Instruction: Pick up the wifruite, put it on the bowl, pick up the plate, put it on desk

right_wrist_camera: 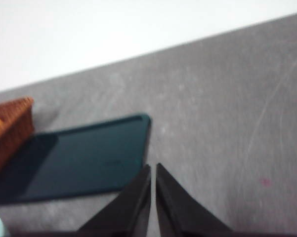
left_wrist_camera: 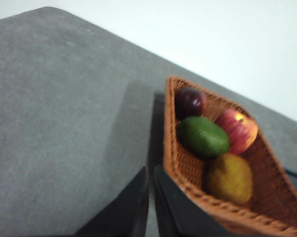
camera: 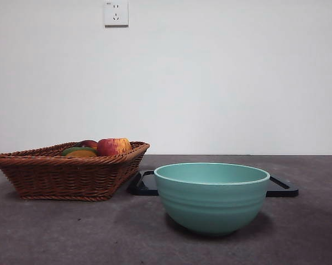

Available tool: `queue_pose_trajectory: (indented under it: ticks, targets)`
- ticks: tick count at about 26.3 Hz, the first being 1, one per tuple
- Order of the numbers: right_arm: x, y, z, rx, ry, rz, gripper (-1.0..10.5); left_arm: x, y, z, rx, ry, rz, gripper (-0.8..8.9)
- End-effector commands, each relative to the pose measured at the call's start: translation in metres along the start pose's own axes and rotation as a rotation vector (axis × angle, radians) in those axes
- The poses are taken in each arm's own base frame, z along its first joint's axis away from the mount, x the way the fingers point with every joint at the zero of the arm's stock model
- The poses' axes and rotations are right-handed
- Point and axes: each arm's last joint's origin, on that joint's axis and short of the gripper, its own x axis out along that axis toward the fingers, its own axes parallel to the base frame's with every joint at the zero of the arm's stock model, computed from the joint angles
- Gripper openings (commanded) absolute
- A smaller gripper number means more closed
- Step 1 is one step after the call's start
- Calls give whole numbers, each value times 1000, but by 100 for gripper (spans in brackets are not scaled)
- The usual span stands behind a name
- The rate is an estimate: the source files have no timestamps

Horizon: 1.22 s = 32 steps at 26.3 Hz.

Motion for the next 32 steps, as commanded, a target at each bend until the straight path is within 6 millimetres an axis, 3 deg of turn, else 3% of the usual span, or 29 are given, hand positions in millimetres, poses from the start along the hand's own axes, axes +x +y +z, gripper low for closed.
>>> queue_pose_trajectory:
  ticks: [1, 11, 17, 23, 32]
  targets:
    - [-7, 8, 21, 9, -77, 30, 8, -8, -10, 20, -17, -72, -39, 17]
    - [-39, 32, 77, -29, -234, 83, 8, -43, -41, 78, 15, -149, -75, 17]
    - [-57, 46, 108, -83, -216, 76, 8, -58, -60, 113, 106, -105, -88, 16]
    - [-61, 61, 142, -146, -76, 124, 8, -54, -73, 133, 156, 52, -183, 16]
    - [-37, 73, 174, -154, 290, 262, 8, -32, -81, 142, 215, 352, -329, 16]
